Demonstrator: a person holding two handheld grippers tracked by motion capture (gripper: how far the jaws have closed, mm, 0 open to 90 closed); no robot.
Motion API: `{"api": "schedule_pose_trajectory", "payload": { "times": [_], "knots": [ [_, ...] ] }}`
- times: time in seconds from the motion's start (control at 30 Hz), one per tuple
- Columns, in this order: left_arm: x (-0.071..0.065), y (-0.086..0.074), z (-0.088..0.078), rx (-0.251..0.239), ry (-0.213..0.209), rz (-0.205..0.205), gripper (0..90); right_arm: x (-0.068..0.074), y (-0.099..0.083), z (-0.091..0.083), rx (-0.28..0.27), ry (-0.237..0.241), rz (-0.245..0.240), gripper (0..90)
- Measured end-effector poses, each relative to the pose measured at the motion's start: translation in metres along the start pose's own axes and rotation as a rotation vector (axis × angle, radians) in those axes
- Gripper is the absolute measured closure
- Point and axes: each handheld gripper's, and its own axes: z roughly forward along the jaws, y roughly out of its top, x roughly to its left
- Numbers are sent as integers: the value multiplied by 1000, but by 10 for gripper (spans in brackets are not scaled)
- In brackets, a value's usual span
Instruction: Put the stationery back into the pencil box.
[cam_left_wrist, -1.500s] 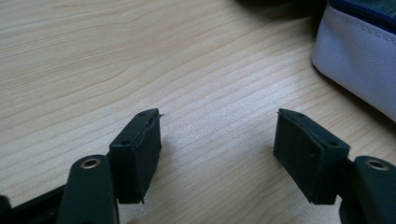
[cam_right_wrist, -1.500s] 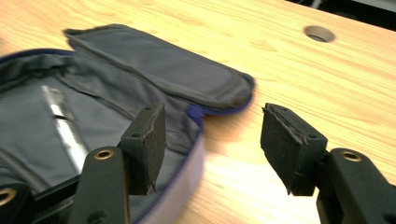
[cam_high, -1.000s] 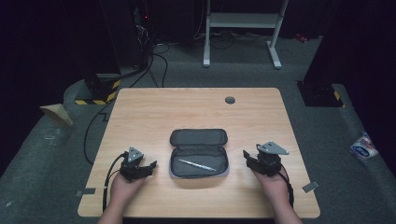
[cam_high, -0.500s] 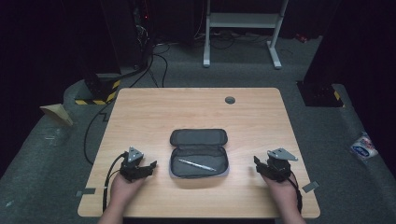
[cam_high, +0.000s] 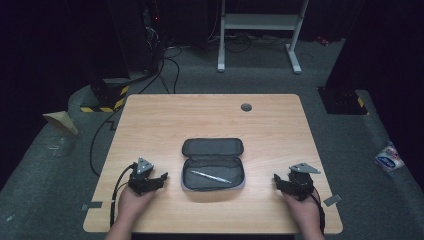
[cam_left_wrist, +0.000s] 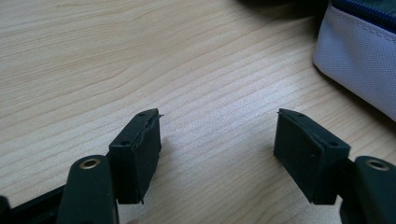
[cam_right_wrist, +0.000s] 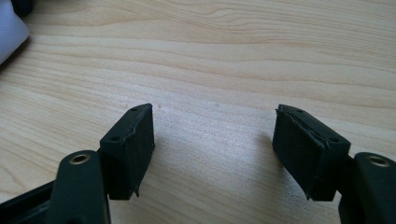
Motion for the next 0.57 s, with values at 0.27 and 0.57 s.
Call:
{"api": "schedule_pose_trajectory", "payload": {
  "times": [0.27, 0.57],
  "knots": [
    [0, 0, 0, 1, 2, -3, 319, 3, 0, 0, 2, -17, 17, 290],
    [0, 0, 0, 1, 1, -3, 319, 3, 0, 0, 2, -20, 19, 289]
  ]
}}
